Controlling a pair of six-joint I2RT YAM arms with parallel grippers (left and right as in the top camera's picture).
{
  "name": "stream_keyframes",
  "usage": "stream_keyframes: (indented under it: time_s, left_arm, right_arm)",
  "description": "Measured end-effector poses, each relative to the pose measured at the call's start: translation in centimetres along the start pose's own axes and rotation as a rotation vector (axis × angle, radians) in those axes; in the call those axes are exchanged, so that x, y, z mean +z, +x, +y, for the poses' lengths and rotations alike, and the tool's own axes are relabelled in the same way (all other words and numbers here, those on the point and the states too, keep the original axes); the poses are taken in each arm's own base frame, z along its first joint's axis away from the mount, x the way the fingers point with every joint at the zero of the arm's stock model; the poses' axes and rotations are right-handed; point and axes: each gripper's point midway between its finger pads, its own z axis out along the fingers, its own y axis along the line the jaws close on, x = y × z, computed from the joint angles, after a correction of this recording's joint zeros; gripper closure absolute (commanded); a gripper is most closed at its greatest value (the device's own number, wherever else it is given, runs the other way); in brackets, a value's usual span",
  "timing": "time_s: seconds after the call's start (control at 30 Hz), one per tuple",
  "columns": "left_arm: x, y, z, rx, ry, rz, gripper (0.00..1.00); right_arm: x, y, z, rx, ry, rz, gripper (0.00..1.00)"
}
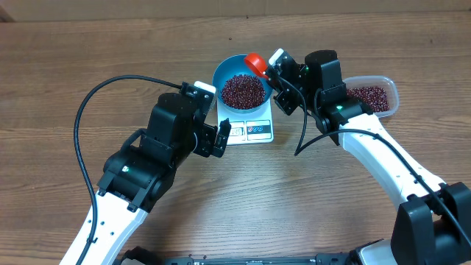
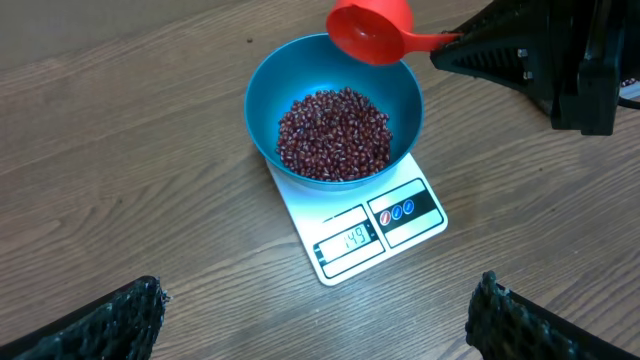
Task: Scoop item into bowl and weigh 150g on scale
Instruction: 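Lift the scoop and move it back over the bean tub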
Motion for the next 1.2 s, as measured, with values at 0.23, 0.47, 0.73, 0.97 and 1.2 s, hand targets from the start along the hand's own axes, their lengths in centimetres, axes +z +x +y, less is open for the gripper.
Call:
stream_keyframes:
  time_s: [0.23, 0.47, 0.73, 0.97, 1.2]
  left_arm:
    - [0.0, 0.0, 0.0, 0.000, 0.000, 0.000, 0.01]
    - [0.0, 0.0, 0.0, 0.000, 0.000, 0.000, 0.00]
    - [0.0, 0.0, 0.0, 0.000, 0.000, 0.000, 0.01]
    - [0.0, 0.0, 0.0, 0.000, 0.000, 0.000, 0.00]
    - [0.0, 0.0, 0.0, 0.000, 0.000, 0.000, 0.01]
  right_arm:
    - [0.0, 0.0, 0.0, 0.001, 0.000, 0.000, 0.96]
    - [0.0, 0.0, 0.0, 0.000, 0.000, 0.000, 0.96]
    - [0.0, 0.0, 0.0, 0.000, 0.000, 0.000, 0.96]
    - [0.0, 0.1, -0.1, 0.042, 0.008, 0.004, 0.96]
    - [-2.0, 0.9, -2.7, 0.235, 0.114, 0.040, 0.96]
